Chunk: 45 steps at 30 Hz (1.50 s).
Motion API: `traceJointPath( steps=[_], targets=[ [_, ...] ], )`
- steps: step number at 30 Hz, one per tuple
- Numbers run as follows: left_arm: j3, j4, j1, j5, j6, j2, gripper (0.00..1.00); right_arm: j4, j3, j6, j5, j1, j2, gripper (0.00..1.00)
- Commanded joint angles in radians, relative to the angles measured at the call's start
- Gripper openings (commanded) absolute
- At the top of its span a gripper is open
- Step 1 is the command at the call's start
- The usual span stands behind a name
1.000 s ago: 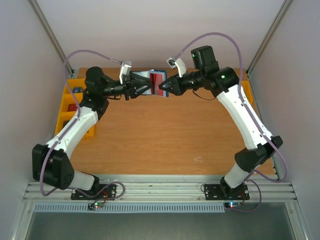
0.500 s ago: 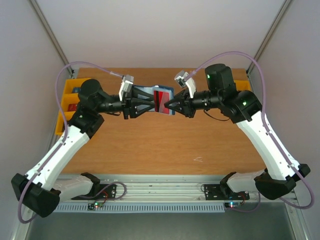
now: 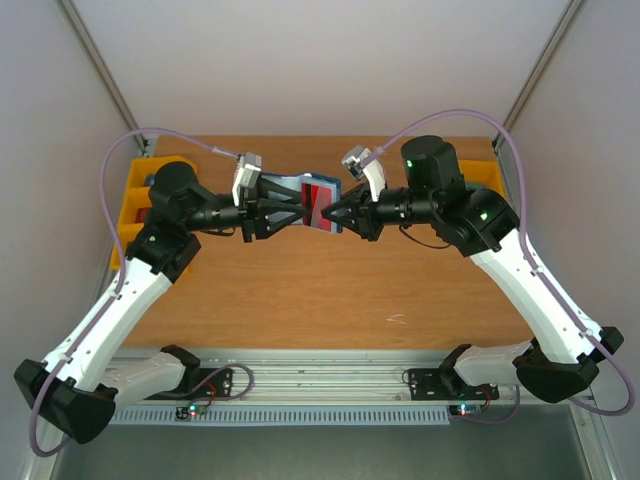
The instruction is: Take the credit cards out of the card holder
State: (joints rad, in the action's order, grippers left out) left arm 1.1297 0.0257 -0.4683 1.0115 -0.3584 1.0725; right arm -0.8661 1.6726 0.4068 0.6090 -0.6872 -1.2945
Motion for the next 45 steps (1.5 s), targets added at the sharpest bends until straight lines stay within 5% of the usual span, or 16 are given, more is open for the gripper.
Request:
traceJointPath(
  steps=[1,5,11,16,24,29,36,41,45],
  targets=[
    [-0.02,-0.136,-0.068,0.091,0.004,0.007,0.41,0.158,0.013,-0.063,-0.101,-0.058,-0.057,0.01],
    [-0.036,-0.244,-0.069,0.129,-0.04,-0.018,0.34,0.154,0.019,-0.115,-0.151,-0.058,-0.07,0.01],
    [-0.04,-0.283,-0.056,0.159,-0.095,-0.04,0.31,0.122,0.022,-0.117,-0.028,-0.046,-0.063,0.01],
    [-0.057,-0.269,-0.055,0.154,-0.105,-0.066,0.01,0.086,0.02,-0.092,0.022,-0.046,-0.049,0.01],
    [-0.088,-0.125,-0.049,0.067,-0.061,-0.134,0.0,0.042,0.0,-0.072,0.06,-0.044,-0.01,0.26],
    [-0.09,-0.09,-0.043,0.048,-0.042,-0.145,0.0,0.058,-0.053,-0.076,0.055,-0.042,0.032,0.31],
    [-0.097,-0.077,-0.033,0.036,-0.037,-0.144,0.0,0.062,-0.13,-0.08,0.036,-0.035,0.09,0.26],
    [-0.096,0.055,-0.012,0.02,0.044,-0.148,0.0,0.015,-0.139,-0.084,-0.012,-0.014,0.123,0.05],
    [-0.09,0.153,0.027,-0.01,0.153,-0.159,0.0,-0.013,-0.199,-0.134,-0.039,0.058,0.157,0.01]
  ],
)
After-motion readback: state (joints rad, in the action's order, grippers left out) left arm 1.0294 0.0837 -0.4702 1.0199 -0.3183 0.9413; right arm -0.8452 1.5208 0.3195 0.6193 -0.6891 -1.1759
